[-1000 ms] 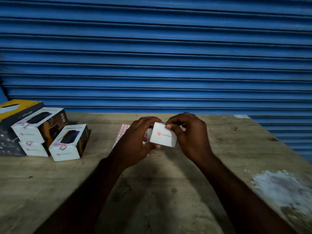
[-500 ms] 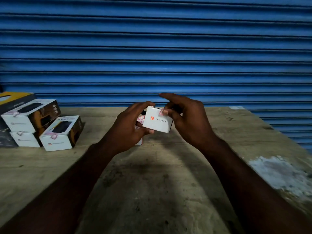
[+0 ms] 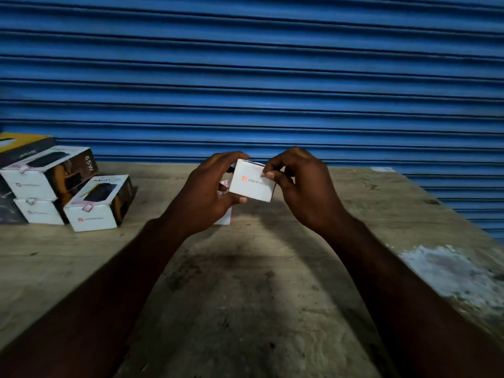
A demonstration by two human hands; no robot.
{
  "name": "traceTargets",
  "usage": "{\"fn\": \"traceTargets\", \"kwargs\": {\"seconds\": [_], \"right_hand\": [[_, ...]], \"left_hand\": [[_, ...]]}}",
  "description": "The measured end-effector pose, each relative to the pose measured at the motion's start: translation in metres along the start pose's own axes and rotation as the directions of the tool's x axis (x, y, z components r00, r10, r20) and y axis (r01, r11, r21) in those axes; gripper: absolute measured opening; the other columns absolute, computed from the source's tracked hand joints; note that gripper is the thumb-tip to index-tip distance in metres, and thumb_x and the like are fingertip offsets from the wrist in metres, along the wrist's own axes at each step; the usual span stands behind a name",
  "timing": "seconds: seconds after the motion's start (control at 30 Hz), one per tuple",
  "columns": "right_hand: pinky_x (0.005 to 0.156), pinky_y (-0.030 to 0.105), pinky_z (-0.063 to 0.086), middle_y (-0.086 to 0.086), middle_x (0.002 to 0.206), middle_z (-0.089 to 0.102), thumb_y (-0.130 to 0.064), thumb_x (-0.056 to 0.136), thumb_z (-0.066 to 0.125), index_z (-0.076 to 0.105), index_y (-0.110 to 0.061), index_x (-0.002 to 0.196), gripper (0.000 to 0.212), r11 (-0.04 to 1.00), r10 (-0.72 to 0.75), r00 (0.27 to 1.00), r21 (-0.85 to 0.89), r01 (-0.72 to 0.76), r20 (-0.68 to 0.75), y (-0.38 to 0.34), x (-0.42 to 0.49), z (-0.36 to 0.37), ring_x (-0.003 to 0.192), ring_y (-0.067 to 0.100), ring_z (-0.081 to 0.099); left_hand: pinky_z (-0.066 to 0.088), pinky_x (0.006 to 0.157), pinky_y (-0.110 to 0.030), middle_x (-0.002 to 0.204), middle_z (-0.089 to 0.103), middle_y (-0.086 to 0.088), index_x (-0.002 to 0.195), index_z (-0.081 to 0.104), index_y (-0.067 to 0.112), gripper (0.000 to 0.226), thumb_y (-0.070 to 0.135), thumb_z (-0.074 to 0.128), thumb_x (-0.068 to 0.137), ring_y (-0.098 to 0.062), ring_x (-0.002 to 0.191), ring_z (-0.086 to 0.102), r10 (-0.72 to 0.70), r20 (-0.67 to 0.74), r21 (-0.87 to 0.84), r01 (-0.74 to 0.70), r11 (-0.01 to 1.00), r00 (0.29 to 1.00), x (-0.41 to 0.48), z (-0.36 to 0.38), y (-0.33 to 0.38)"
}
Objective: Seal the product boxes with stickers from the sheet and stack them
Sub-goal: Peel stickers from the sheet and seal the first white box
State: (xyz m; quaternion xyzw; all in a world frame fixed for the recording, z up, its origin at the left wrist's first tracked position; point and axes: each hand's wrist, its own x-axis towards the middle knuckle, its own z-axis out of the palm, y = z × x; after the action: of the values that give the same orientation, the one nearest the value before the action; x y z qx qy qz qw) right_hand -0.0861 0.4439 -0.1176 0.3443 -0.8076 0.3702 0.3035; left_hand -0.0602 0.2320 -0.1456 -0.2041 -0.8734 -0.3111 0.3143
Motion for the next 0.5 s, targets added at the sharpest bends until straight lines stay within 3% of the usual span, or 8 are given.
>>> {"fn": "traceTargets", "kwargs": {"seconds": [0.27, 0.5], "right_hand": [[0.075, 0.025, 0.042, -0.004, 0.092, 0.063, -0.017, 0.089, 0.066, 0.070, -0.018, 0.094, 0.006, 0.996, -0.034, 0.999, -0.088, 0.034, -0.004, -0.0007, -0.0006, 0.0002, 0.085, 0.009, 0.051], [0.076, 0.042, 0.050, -0.003, 0.092, 0.063, -0.022, 0.088, 0.065, 0.069, -0.020, 0.093, 0.007, 0.996, -0.039, 0.999, -0.081, 0.039, -0.003, -0.0003, -0.0004, 0.0001, 0.088, 0.016, 0.055]], "left_hand": [[0.051, 0.097, -0.043, 0.139, 0.053, 0.005, 0.141, 0.050, 0.023, 0.075, 0.020, 0.084, 0.075, -0.013, 0.123, 0.050, 0.032, 0.011, 0.023, -0.032, 0.999, 0.999, -0.0014, 0.0043, -0.0001], [0.050, 0.099, -0.042, 0.139, 0.052, 0.009, 0.140, 0.050, 0.024, 0.075, 0.020, 0.086, 0.074, -0.011, 0.123, 0.050, 0.029, 0.002, 0.002, -0.029, 1.000, 1.000, -0.0021, 0.0084, 0.0063]]}}
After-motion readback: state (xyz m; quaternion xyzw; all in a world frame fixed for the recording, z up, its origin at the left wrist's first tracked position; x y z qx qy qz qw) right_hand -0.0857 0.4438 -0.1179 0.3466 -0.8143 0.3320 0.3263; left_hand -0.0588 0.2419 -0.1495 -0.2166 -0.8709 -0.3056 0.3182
